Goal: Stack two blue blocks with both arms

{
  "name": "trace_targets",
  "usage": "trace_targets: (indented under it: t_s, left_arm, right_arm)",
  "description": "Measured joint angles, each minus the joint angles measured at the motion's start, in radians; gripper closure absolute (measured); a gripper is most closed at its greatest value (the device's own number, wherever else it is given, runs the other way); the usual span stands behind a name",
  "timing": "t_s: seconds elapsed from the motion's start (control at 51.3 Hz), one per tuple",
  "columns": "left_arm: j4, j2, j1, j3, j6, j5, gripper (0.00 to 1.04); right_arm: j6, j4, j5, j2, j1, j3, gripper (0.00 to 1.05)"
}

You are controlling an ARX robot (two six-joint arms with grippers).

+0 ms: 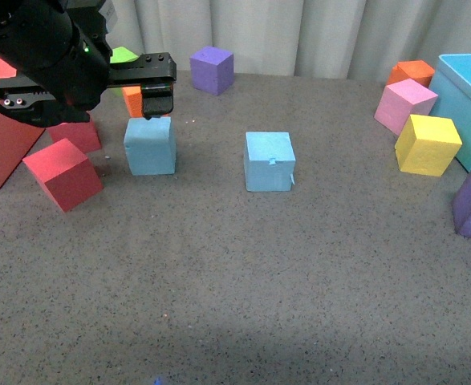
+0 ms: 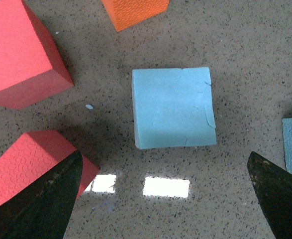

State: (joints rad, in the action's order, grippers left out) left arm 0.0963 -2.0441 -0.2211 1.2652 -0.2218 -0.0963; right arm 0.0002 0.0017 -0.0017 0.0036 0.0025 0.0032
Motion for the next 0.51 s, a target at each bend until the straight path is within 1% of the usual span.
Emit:
trace_targets:
  t_s: [0.273,0.371,0.507]
  left_arm:
    - [0.077,-0.125,0.0,0.146,0.004,-0.006,0.07]
    - [0.094,-0.164,0.0,0.18,-0.003,0.014,0.07]
    - [0.122,-0.205,0.0,0.234,-0.009,-0.005,0.07]
  right_arm:
    - [0.0,0.0,0.0,0.0,0.0,0.0,0.1]
    - [0.0,0.0,0.0,0.0,0.0,0.0,0.1]
    - [0.0,0.0,0.0,0.0,0.0,0.0,0.1]
